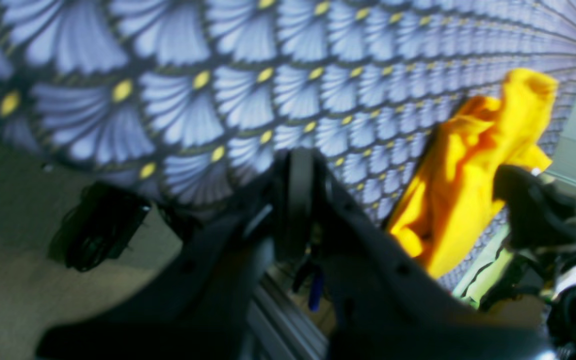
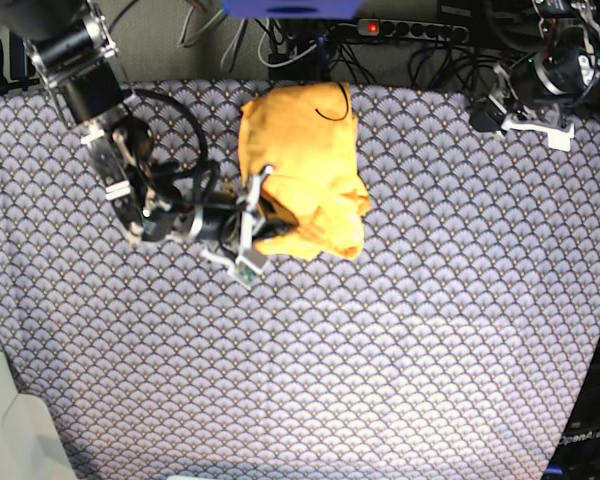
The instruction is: Fold the T-shirt properly
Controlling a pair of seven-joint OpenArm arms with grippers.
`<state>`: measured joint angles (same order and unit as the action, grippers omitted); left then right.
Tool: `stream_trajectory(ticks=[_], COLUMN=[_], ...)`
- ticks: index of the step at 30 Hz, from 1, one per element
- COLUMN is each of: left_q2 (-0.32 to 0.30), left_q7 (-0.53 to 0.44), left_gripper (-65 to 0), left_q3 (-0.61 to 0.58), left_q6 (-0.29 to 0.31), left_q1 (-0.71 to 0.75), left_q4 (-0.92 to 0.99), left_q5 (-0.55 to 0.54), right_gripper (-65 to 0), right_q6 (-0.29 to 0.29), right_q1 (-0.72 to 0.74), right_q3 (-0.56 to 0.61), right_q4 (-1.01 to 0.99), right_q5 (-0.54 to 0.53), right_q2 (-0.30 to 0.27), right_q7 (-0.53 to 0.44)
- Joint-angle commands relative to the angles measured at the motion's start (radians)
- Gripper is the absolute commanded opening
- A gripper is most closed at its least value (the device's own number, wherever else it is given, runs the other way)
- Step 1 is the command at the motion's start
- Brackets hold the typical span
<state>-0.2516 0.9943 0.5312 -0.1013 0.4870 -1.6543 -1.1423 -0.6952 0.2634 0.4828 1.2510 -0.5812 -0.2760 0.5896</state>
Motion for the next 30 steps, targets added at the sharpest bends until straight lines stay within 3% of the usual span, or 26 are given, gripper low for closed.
stream_trajectory(ticks=[1,5,9,17,23,30], left_q2=[-0.012,-0.013,-0.013,-0.042,-0.093,-0.147], left_q7=[-0.002,-0.002,-0.001,-0.001,-0.002,-0.002], left_gripper=[-65.0,-65.0,-65.0,-65.0,-65.0,-65.0], left_q3=[0.007,0.007,0.007,0.013,0.014,0.014], left_q6=[0.007,0.007,0.007,0.007,0.007,0.007], left_q1=[0.000,0.002,0.002,0.003,0.049,0.118], left_q4=[-0.016,-0.016,-0.017,-0.017,-0.090,-0.197], left_q5=[-0.020,-0.020,-0.020,-0.028,-0.018,0.029], right_gripper=[-65.0,-65.0,-65.0,-65.0,-65.0,-65.0], right_q6=[-0.003,-0.003,-0.003,-0.003,-0.003,-0.003], right_q1=[0.040,0.081,0.093,-0.028,-0.198,-0.470], right_q3=[-0.005,0.011,0.037,0.020,-0.112,-0.342], right_q4=[-0.030,-0.170,-0.165,0.243,0.540,0.657], right_q5=[-0.007,-0.007,-0.009,-0.009,-0.007,-0.007], right_q2=[0.001,0.002,0.002,-0.049,-0.119,-0.173], right_q7=[-0.033,-0.118,-0.119,0.042,0.145,0.152])
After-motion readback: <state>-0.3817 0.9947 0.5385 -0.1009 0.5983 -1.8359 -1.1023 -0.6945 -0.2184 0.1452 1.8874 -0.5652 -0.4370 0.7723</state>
